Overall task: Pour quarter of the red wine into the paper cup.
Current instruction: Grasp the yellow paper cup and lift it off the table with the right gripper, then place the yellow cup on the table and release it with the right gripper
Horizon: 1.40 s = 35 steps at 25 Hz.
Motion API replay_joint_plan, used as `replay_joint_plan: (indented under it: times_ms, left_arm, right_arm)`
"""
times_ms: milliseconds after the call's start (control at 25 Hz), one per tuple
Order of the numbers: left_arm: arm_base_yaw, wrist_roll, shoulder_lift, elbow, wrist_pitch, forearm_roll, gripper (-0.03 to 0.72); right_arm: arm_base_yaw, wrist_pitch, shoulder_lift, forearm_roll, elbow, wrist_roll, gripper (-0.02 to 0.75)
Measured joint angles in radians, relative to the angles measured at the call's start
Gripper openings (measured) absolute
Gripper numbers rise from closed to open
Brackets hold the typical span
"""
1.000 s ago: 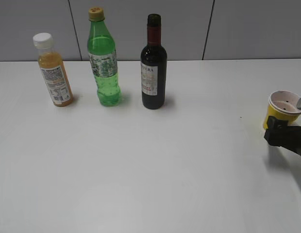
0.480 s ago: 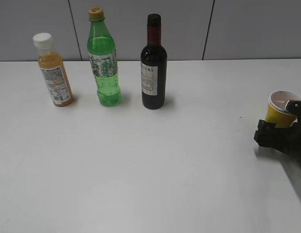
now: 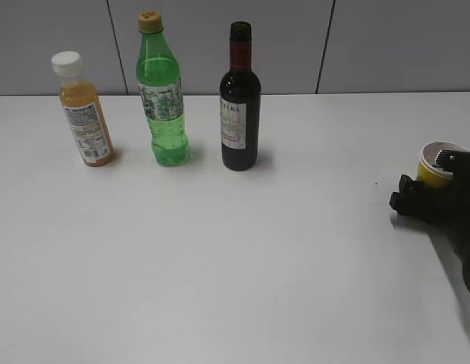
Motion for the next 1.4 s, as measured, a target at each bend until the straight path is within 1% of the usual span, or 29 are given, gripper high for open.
replay_joint_plan:
  times_ms: [120,440,720,840,960,1000,1080,1200,1280,1320,1400]
  left_arm:
    - [0.0,0.0,0.0,0.0,0.0,0.0,0.238]
    - [0.0,0.0,0.0,0.0,0.0,0.0,0.238]
    - [0.0,0.0,0.0,0.0,0.0,0.0,0.238]
    - [0.0,0.0,0.0,0.0,0.0,0.0,0.238]
    - [0.0,0.0,0.0,0.0,0.0,0.0,0.238]
    - [0.0,0.0,0.0,0.0,0.0,0.0,0.238]
    - [0.0,0.0,0.0,0.0,0.0,0.0,0.238]
    - [0.0,0.0,0.0,0.0,0.0,0.0,0.238]
    - [0.0,0.0,0.0,0.0,0.0,0.0,0.238]
    - [0.0,0.0,0.0,0.0,0.0,0.0,0.238]
    - [0.0,0.0,0.0,0.0,0.0,0.0,0.238]
  right_arm:
    - [0.0,-0.014,0.018,0.001,-0.017,0.0,0.611]
    - [0.0,-0.021,0.023,0.005,-0.018,0.0,0.459]
    - [0.0,0.013,-0.037,0.002,0.02,0.0,0.447]
    - [0.0,0.017,-0.08,-0.06,0.025,0.001,0.447]
    - [-0.001,0.019,-0.125,-0.229,0.028,0.002,0.447]
    - [-0.002,0.019,-0.138,-0.316,0.028,0.002,0.447]
    - [-0.002,0.019,-0.154,-0.503,0.024,0.002,0.447]
    - [-0.002,0.021,-0.155,-0.851,-0.013,0.001,0.447]
    - [-0.001,0.022,-0.155,-1.051,-0.054,0.005,0.447]
    - [0.0,0.022,-0.155,-1.145,-0.08,0.022,0.447]
    - [0.006,0.022,-0.151,-1.272,-0.13,0.092,0.447]
